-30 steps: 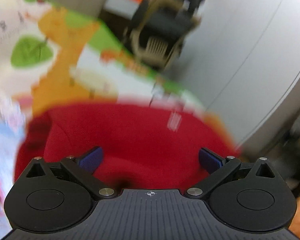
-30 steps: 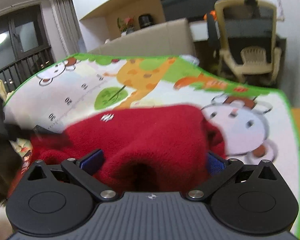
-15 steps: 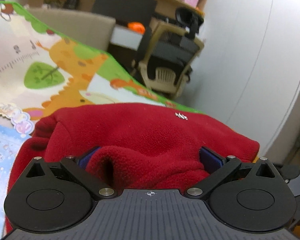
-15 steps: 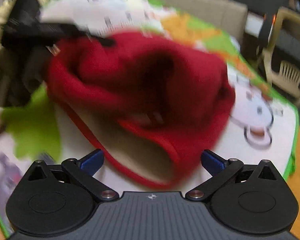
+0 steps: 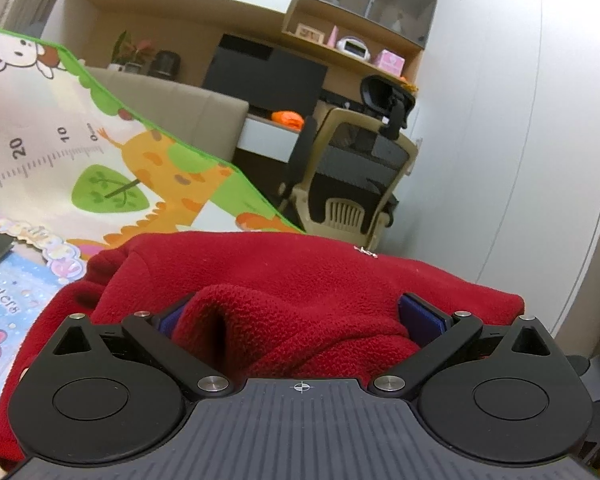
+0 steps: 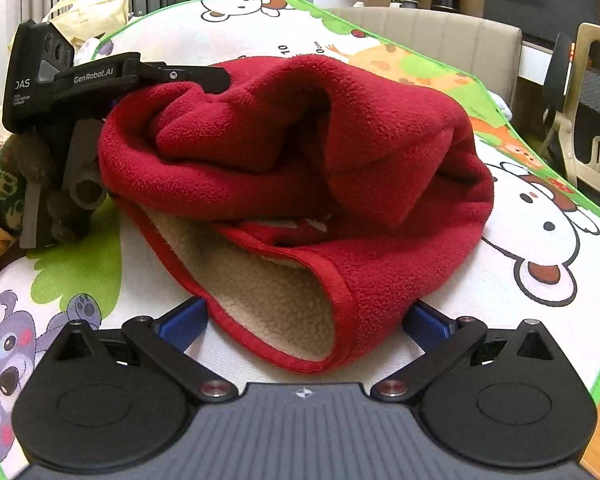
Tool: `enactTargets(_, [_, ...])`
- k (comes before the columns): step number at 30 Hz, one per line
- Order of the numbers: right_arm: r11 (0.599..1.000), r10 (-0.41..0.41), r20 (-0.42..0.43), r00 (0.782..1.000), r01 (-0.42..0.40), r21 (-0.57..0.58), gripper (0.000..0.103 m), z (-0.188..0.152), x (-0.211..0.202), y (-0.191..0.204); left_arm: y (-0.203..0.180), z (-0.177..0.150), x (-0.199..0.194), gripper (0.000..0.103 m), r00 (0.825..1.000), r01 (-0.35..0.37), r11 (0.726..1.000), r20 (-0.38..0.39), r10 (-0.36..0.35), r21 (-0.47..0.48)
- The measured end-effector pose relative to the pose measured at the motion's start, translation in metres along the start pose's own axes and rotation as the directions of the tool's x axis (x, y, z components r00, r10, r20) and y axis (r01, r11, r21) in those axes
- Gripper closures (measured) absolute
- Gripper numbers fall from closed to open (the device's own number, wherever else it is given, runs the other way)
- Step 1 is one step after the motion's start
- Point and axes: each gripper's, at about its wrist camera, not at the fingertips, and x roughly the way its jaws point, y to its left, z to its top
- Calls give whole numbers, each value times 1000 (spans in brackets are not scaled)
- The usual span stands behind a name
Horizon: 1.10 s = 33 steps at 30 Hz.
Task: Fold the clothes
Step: 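Lower the folded jacket onto the mat and open both grippers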
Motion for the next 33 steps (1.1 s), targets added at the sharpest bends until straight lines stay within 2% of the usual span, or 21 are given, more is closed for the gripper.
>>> enactTargets(33, [1000,1,-2,1000,-1,1,0,11,-7,0,5,-2,-5,0,1000,9,1000,12,-9,-17])
